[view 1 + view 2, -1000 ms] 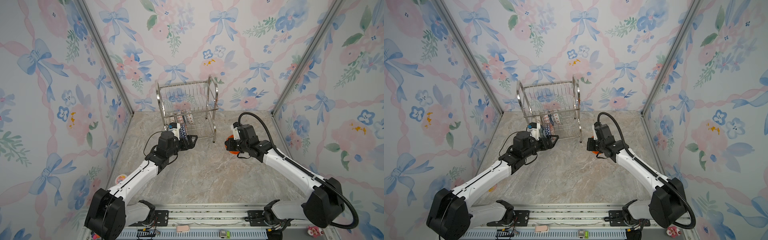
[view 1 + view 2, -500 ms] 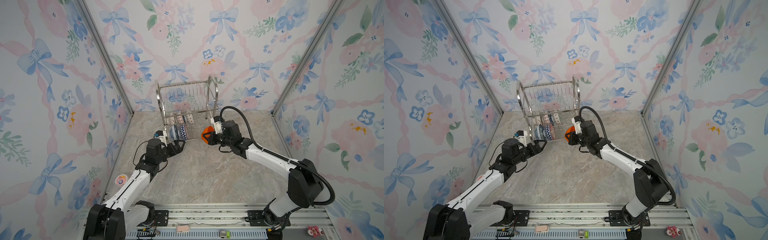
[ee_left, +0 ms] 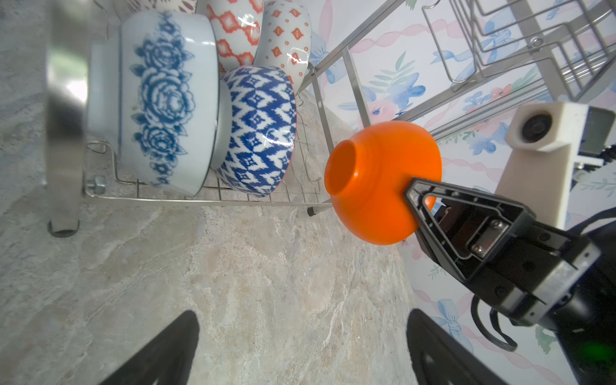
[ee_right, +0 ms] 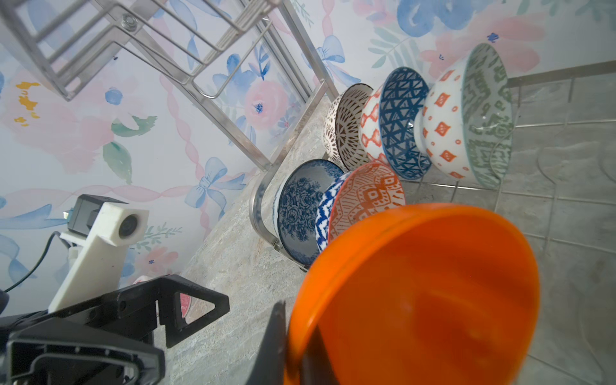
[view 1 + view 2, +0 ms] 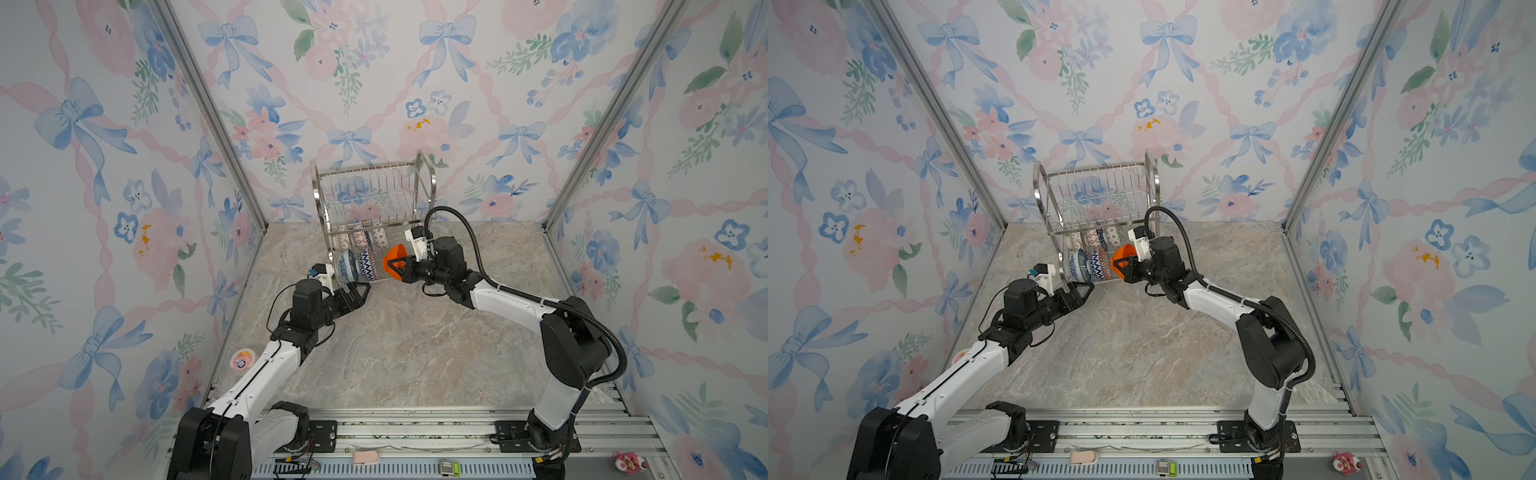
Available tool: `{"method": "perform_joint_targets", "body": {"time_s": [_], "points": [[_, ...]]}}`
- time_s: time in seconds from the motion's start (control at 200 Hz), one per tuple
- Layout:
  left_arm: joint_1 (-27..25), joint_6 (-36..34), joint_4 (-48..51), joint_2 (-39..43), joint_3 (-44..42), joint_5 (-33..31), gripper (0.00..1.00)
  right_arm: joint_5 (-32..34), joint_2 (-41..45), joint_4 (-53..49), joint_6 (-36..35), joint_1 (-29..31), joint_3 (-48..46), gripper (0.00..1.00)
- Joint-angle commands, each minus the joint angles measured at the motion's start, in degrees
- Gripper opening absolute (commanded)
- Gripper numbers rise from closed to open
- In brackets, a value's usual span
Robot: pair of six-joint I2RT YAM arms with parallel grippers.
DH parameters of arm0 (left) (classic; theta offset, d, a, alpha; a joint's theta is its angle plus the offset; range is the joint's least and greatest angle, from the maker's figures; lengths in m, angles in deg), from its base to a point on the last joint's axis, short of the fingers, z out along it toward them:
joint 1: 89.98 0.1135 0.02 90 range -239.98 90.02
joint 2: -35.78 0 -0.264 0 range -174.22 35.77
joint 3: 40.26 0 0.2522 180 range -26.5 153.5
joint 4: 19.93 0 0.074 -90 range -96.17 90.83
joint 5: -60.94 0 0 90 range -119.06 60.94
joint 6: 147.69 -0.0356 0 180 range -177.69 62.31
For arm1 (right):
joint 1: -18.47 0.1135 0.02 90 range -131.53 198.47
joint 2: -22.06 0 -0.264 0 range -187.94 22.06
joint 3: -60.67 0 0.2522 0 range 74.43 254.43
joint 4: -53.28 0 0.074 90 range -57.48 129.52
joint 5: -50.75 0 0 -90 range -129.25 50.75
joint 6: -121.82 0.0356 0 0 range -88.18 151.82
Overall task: Load the bowls into the dish rack
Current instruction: 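Carry the orange bowl to the rack front with the right gripper, then lower the orange bowl into the slot beside the red-patterned bowl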
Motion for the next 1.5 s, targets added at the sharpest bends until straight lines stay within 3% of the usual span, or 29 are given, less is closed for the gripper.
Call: {"method": "perform_joint_targets", "body": {"time_s": [0.0,0.3,0.695,1.285,1.43,1.495], "points": [[0.6,-0.2,-0.8,-0.1,0.0,0.7,0.98,-4.4,-3.7,7.8,1.8,-0.7,2.7,0.00],[0.9,-1.7,1.3,0.1,0.8,-0.2,0.98,-9.6,-11.8,20.4,8.1,-2.8,4.1,0.00],[1.0,-3.0,2.8,-0.6,2.3,-1.4,0.98,-13.9,-20.1,26.8,14.3,-4.9,8.6,0.00],[1.0,-3.8,3.8,-0.9,2.6,-2.2,0.98,-14.2,-24.9,23.2,13.0,-7.0,9.5,0.02],[1.0,-3.7,3.7,-1.0,2.6,-2.2,0.98,-14.7,-23.2,19.7,10.5,-7.3,9.2,0.09],[1.0,-3.7,3.7,-1.0,2.6,-2.2,0.98,-15.4,-22.6,18.7,9.6,-7.2,9.4,0.16]]}}
